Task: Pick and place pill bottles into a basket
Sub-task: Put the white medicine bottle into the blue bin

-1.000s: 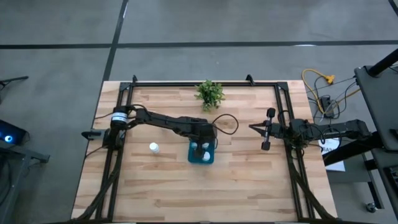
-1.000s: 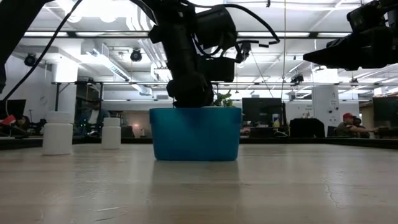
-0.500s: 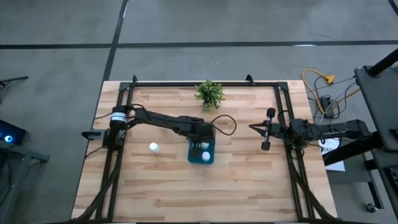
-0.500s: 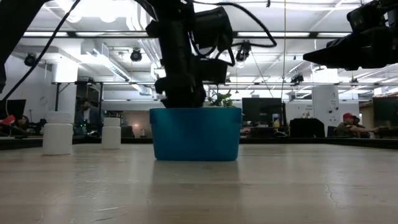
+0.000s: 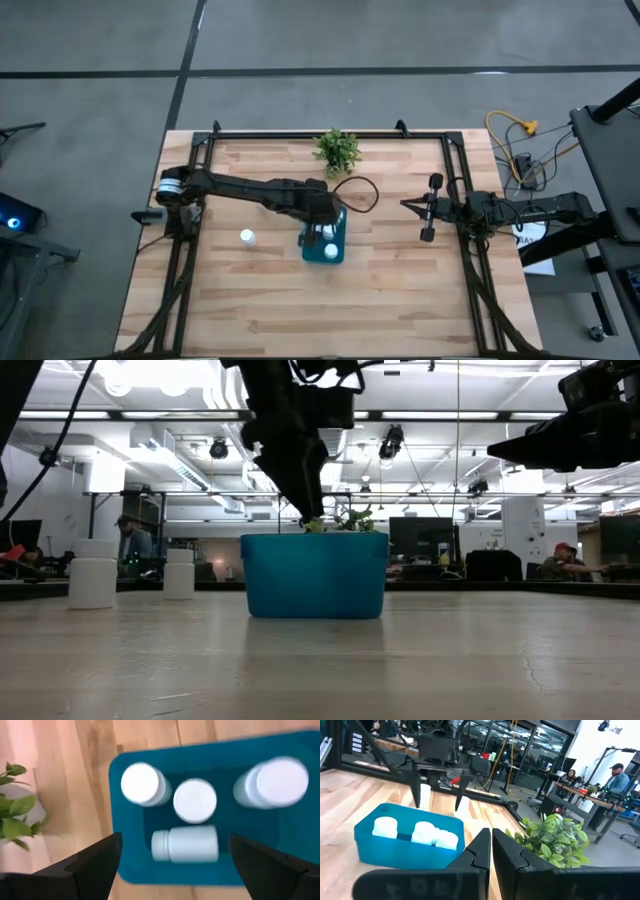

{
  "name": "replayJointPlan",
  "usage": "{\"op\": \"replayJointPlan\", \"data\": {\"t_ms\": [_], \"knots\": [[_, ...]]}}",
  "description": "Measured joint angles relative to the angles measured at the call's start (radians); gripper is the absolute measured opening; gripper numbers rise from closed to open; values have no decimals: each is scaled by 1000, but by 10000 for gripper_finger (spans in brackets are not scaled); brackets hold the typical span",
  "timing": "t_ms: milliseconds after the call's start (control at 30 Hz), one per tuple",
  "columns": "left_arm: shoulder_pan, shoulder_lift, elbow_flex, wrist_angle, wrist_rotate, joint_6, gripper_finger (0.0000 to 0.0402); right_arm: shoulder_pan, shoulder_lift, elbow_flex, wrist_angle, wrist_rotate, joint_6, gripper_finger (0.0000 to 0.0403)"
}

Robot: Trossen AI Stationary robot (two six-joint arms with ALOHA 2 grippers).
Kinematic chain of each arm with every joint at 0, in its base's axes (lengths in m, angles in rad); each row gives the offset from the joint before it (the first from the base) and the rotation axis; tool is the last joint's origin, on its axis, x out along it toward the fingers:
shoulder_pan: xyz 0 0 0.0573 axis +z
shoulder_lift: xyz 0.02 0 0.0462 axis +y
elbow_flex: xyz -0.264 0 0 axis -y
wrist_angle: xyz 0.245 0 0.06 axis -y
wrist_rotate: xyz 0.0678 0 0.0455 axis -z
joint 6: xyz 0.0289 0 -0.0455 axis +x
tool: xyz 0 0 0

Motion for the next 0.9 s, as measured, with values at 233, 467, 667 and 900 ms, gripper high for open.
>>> {"op": "replayJointPlan", "data": {"t_ms": [233, 467, 667, 900], "knots": [[0, -6, 0, -54, -16, 172, 345, 0, -1, 0, 0, 1, -2, 9], [0, -7, 1, -73, -17, 298, 345, 0, -1, 0, 4, 1, 2, 9], [0, -7, -8, -74, -16, 485, 345, 0, -1, 0, 13, 1, 2, 9], [0, -7, -8, -45, -13, 590, 303, 0, 0, 0, 14, 1, 2, 9]]}}
